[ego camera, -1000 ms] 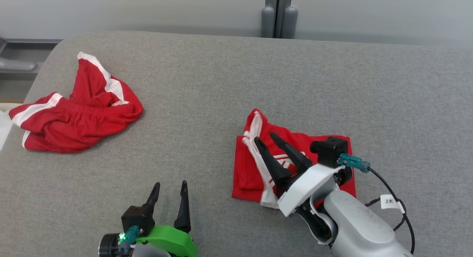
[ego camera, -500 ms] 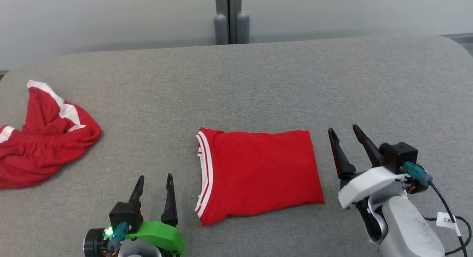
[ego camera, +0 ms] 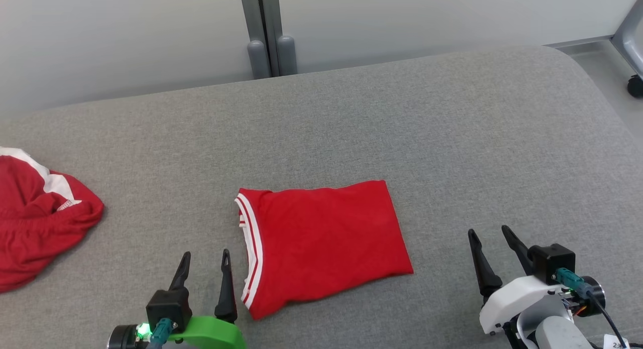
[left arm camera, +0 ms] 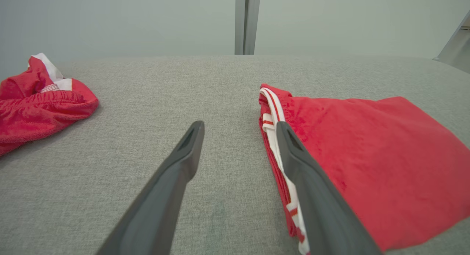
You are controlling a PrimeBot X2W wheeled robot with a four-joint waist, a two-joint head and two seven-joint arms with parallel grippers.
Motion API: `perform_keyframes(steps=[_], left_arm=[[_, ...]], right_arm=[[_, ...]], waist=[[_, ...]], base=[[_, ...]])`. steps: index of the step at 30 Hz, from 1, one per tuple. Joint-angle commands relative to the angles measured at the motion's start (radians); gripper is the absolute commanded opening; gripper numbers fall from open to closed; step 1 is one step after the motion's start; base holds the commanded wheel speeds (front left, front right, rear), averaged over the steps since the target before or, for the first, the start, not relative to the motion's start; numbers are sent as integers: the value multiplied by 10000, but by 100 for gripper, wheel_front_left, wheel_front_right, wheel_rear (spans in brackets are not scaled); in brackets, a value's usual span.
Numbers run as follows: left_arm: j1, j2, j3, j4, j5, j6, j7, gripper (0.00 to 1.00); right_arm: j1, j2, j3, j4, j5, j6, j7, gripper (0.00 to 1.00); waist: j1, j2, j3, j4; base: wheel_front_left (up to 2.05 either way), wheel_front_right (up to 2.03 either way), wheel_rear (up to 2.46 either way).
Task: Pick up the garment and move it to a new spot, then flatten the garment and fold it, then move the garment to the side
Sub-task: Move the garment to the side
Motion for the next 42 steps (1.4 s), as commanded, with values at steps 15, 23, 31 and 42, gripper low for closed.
perform_keyframes(steps=[15,23,31,42], left_arm=[[-285,48,-344,-278,-573,-414,14,100],[-632,45,-765,-302,-837,-618,14,100],[-456,45,-782,-503,-605,-681,14,100],[-519,47,-657,-581,-430,-771,14,100]], right_arm=[[-1711,-37,1916,1110,878,-15,-14,100],[-2952,-46,2571,3613,955,-15,272,100],[-3040,-59,2595,4991,1335,-23,168,0],[-2851,-105,1087,4230,763,-28,3,0]], waist=[[0,0,747,852],[0,0,1076,1572],[0,0,1066,1434],[0,0,1028,-659]], base=[[0,0,0],[0,0,0],[0,0,0],[0,0,0]])
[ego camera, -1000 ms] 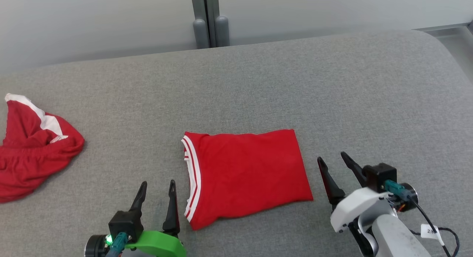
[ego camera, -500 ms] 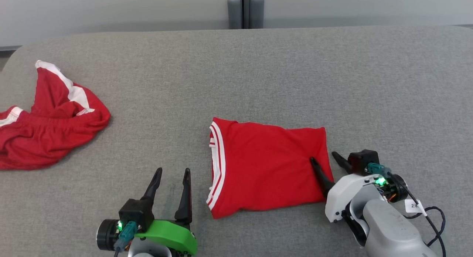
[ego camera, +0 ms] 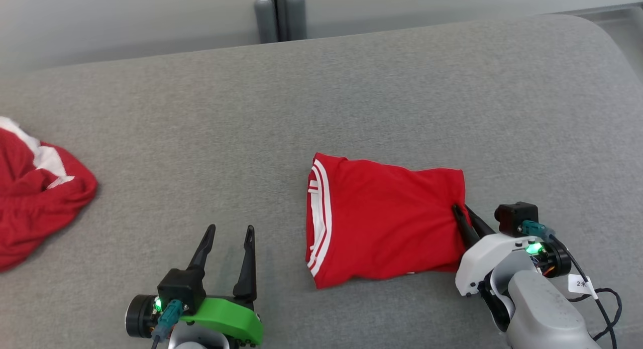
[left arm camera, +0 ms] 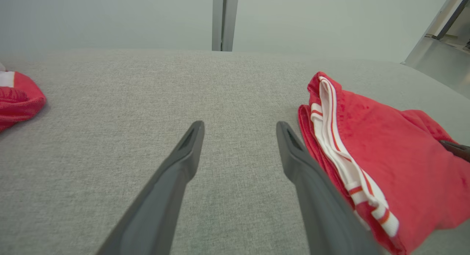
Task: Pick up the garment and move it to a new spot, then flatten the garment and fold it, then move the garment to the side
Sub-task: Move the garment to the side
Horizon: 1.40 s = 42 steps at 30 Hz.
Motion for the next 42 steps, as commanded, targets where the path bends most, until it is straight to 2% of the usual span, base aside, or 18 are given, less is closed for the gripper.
perform_keyframes(steps=[1,8,12,16,20,25,32,37,42], left_arm=[[-64,47,11,-36,57,-37,14,100],[-339,50,-284,-61,249,-205,14,100],[-520,55,-482,42,303,-276,13,100],[-613,55,-567,88,413,-268,13,100],[-689,56,-693,94,513,-318,14,100],[-868,61,-830,149,556,-353,14,100],[-1413,62,-987,205,852,-402,14,100],[-1916,58,-1133,151,1044,-488,14,100],[-2363,55,-1056,138,1231,-511,14,100]], right_arm=[[248,-112,-119,-37,-75,-45,15,0],[537,-59,-223,-507,-66,-36,10,0],[704,-53,-75,-742,142,-36,9,0],[811,-47,113,-910,274,-34,9,0],[829,-40,200,-1139,308,-34,7,0],[476,-193,452,-1583,138,-34,7,0],[-1155,-892,1088,-1764,-150,-34,6,0],[-2877,-1420,1024,-1291,-257,-34,6,0],[-4705,-2067,388,-84,-681,-34,40,0]], waist=[[0,0,-12,-1286],[0,0,120,-3139],[0,0,186,-3959],[0,0,275,-4544],[0,0,415,-4765],[0,0,746,-4576],[0,0,1669,-3639],[0,0,2487,-2821],[0,0,3229,-2181]], base=[[0,0,0],[0,0,0],[0,0,0],[0,0,0],[0,0,0],[0,0,0],[0,0,0],[0,0,0],[0,0,0]])
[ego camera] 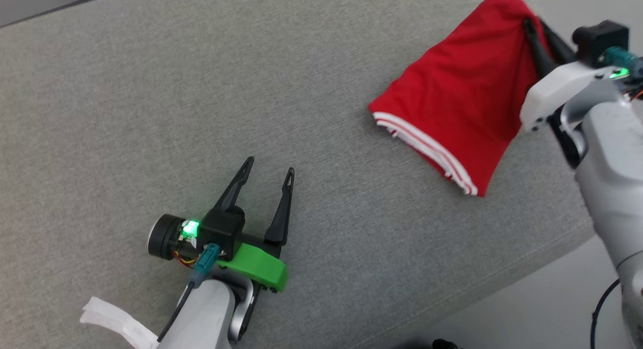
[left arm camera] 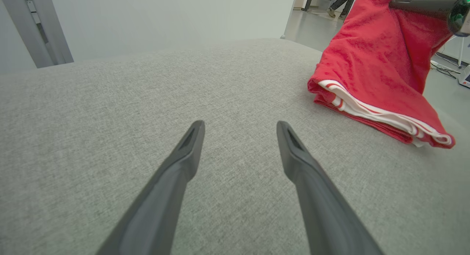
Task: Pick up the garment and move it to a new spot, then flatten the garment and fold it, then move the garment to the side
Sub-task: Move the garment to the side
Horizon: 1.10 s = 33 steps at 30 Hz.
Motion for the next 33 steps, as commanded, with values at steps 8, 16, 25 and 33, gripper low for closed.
perform_keyframes(steps=[8,16,25,33], left_arm=[[-742,72,120,-107,209,-122,14,100],[-795,115,80,-24,34,-44,21,100],[-434,80,376,-198,-169,237,16,100],[46,63,1344,-536,-396,625,15,100]], right_arm=[[-1766,-1779,-2240,2054,-1679,-19,126,0],[-1539,-2287,-4842,2395,-3223,-19,22,100],[-610,-242,-5261,-785,-3259,-19,-50,100],[1062,806,-3839,-3598,-1249,-19,-54,100]], waist=[[0,-1,1789,1759],[0,-1,1800,1983],[0,-1,812,2129],[0,-1,-280,2525]], base=[[0,0,0],[0,0,0],[0,0,0],[0,0,0]])
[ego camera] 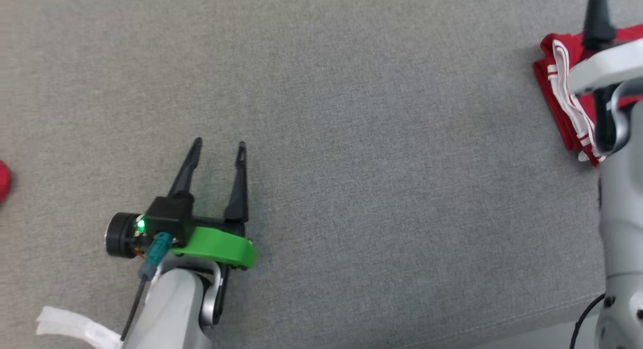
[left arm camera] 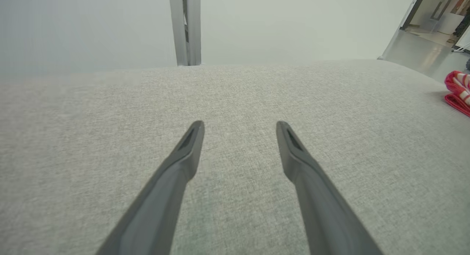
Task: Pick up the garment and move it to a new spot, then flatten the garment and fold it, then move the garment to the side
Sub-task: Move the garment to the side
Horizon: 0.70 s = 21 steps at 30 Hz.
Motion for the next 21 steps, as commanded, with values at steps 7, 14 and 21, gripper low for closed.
perform_keyframes(steps=[7,14,21], left_arm=[[582,55,1057,-206,-57,271,15,100],[1169,51,1598,-56,95,451,15,100],[1843,54,1802,336,-277,261,15,100]], right_arm=[[1864,526,920,-1095,981,-19,-38,100],[3384,918,1038,-1247,1275,-19,-38,100],[4693,1067,1276,-1089,1250,-18,-39,100]], waist=[[-1,0,-1324,629],[-1,0,-2063,776],[-1,0,-2773,809]], base=[[0,0,0],[0,0,0],[0,0,0]])
